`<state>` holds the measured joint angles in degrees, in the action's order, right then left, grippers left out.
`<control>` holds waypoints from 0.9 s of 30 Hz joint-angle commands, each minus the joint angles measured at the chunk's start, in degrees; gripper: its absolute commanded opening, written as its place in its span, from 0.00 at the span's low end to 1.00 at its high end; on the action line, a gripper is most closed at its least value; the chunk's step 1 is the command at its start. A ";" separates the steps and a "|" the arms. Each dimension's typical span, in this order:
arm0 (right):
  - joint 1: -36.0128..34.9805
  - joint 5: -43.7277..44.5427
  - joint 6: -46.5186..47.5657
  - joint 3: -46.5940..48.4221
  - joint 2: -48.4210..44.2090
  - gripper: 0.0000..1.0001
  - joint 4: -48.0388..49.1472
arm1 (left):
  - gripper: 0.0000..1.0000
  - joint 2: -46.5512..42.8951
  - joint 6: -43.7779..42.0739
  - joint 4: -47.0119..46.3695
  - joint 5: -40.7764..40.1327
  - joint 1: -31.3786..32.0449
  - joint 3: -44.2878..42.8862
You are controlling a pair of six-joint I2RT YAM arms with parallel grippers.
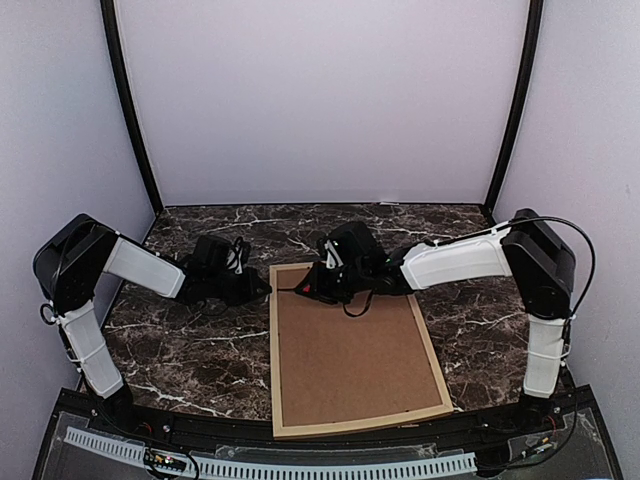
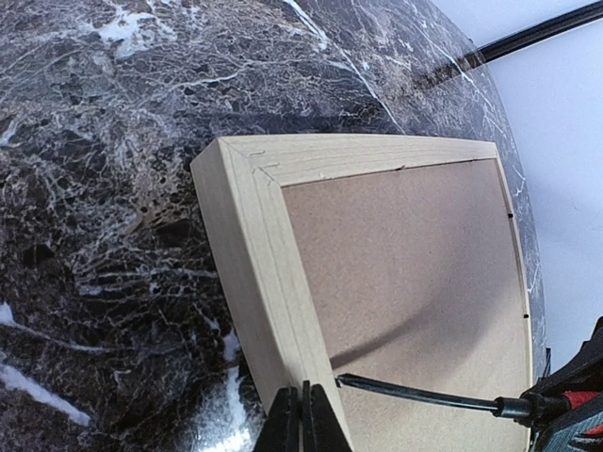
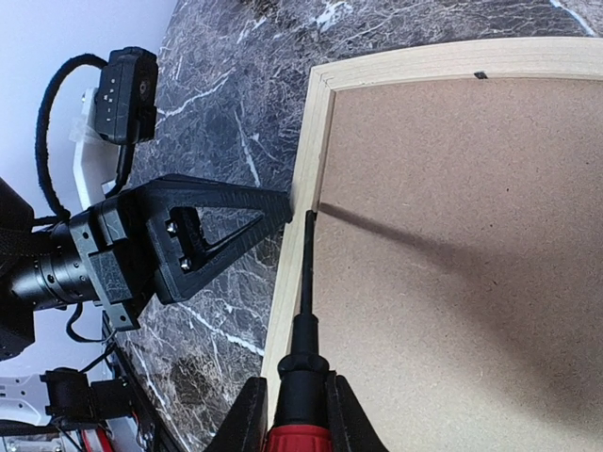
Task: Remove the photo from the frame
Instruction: Release the fastener from the backboard.
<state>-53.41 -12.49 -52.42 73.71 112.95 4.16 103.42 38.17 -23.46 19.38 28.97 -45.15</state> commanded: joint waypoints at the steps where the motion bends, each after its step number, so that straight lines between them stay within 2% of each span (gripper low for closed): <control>1: -5.74 -20.42 0.83 6.52 -0.40 0.00 22.19 | 0.02 4.15 -0.57 1.67 3.42 2.14 0.79; 27: -6.01 -21.48 -0.80 6.32 2.92 0.00 24.85 | 0.00 4.66 -0.45 -0.08 4.89 2.09 1.19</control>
<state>-53.41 -12.43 -54.39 75.22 114.56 4.84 104.05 38.17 -25.10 18.85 28.14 -45.15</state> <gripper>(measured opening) 0.193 0.014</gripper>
